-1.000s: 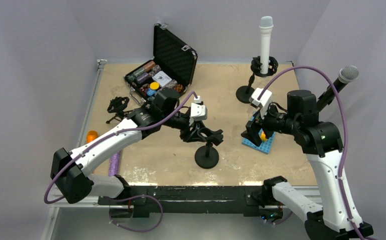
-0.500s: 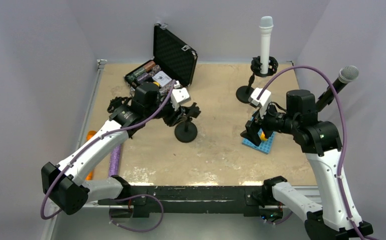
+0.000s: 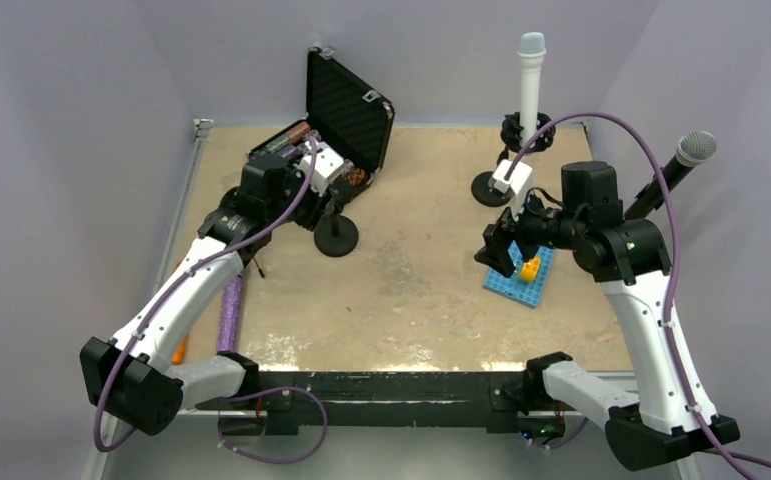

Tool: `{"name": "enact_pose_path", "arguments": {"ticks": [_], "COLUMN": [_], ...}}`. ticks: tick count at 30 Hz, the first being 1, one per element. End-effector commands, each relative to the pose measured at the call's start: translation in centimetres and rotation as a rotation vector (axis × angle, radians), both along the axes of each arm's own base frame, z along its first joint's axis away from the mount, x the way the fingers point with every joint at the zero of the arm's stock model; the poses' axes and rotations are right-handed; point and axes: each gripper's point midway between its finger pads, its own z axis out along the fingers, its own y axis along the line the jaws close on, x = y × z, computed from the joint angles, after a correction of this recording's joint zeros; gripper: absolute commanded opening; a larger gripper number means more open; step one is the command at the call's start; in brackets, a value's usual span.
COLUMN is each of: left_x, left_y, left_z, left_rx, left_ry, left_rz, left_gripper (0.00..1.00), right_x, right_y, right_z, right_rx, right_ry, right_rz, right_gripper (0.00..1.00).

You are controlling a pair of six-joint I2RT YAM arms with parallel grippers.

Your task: Remove the microphone from the stand

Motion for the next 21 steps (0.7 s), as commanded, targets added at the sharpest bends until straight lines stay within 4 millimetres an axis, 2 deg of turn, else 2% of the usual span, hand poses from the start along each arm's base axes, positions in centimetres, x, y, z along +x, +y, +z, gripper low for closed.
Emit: {"name": "enact_pose_path", "arguments": {"ticks": [1, 6, 11, 14, 17, 19, 21], "left_x": [1.1, 1.4, 1.7, 2.0, 2.3, 2.6, 2.7], "left_y": [4.7, 5.9, 5.3, 4.1, 2.8, 2.5, 2.4], "left_z": [0.4, 0.1, -0.8, -1.2, -0.7, 0.5, 2.0], "left_rx": [0.104, 0.094, 0.072, 0.044, -0.002, -0.038, -0.056], "left_ry": [-0.062, -0.043, 0.030, 0.080, 0.111, 0.115, 0.087], "left_rz": [0.162, 0.216, 0.222, 0.190, 0.153, 0.178, 0.174], "left_gripper": [0.00, 0.00, 0.00, 0.14, 0.45, 0.61, 0.70], "right_x": [0.7, 1.1, 1.5, 1.8, 2.4, 2.8, 3.4], "right_y": [0.5, 0.7, 0.9, 1.1, 1.2, 1.4, 1.6], "right_z": [2.6, 3.0, 3.4, 3.7, 4.9, 6.6, 9.0], "right_rx": [0.047, 0.054, 0.061, 0.072, 0.092, 0.120, 0.143], "right_ry": [-0.063, -0.057, -0.052, -0.051, -0.061, -0.080, -0.123], "right_rz": [-0.001, -0.001, 0.000, -0.007, -0.032, -0.051, -0.057], "right_gripper": [0.88, 0.87, 0.87, 0.87, 0.87, 0.87, 0.87]}}
